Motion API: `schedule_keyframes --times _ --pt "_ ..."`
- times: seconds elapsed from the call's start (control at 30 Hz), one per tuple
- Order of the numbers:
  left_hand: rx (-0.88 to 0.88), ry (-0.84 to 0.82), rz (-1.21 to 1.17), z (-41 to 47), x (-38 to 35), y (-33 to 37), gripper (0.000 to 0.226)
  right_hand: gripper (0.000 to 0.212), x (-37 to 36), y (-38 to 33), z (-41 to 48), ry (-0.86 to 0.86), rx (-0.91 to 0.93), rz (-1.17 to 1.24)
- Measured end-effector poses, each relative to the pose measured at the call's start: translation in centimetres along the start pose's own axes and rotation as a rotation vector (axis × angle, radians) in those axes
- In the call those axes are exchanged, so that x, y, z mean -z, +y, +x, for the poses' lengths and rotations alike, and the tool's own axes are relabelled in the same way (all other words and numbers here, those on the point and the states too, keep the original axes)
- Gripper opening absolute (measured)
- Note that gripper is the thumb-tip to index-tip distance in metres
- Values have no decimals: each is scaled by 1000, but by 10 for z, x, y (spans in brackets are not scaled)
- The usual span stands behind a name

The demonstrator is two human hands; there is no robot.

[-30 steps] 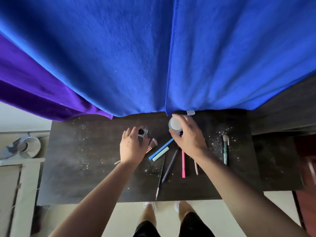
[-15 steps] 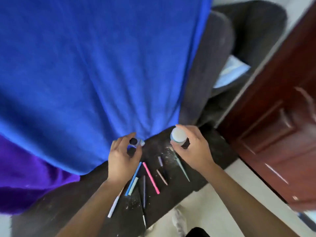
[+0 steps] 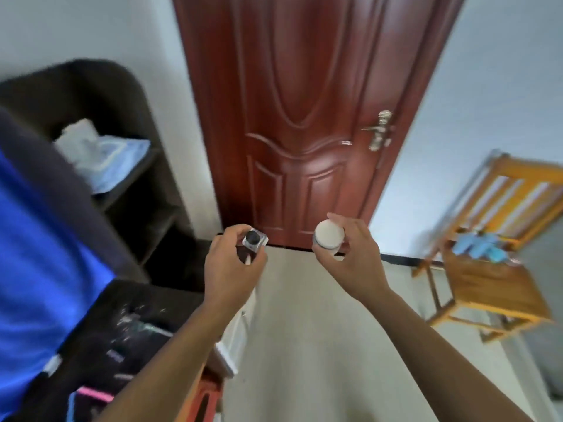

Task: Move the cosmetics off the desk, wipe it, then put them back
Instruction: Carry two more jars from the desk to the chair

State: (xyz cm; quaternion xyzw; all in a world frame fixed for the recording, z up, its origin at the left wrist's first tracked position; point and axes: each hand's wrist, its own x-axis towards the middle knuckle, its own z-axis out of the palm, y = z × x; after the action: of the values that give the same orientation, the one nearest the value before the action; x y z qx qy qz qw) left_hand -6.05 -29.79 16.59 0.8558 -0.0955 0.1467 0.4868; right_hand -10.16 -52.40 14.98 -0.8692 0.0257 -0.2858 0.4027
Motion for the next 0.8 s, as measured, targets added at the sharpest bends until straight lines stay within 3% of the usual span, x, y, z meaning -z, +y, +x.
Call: schedule_keyframes --times 0.23,0.43,0.6,0.8 --pt "-186 -196 -48 -25 -211 127 26 59 188 140 -22 204 -116 -115" --pt "-268 -375 -91 -56 -373 240 23 62 349 252 -46 296 -324 -215" --pt "-269 -505 -187 -73 -467 295 32 66 440 321 -56 381 -441 -260" --pt "-309 -642 -234 -70 -573 332 31 65 493 404 -49 441 -554 -284"
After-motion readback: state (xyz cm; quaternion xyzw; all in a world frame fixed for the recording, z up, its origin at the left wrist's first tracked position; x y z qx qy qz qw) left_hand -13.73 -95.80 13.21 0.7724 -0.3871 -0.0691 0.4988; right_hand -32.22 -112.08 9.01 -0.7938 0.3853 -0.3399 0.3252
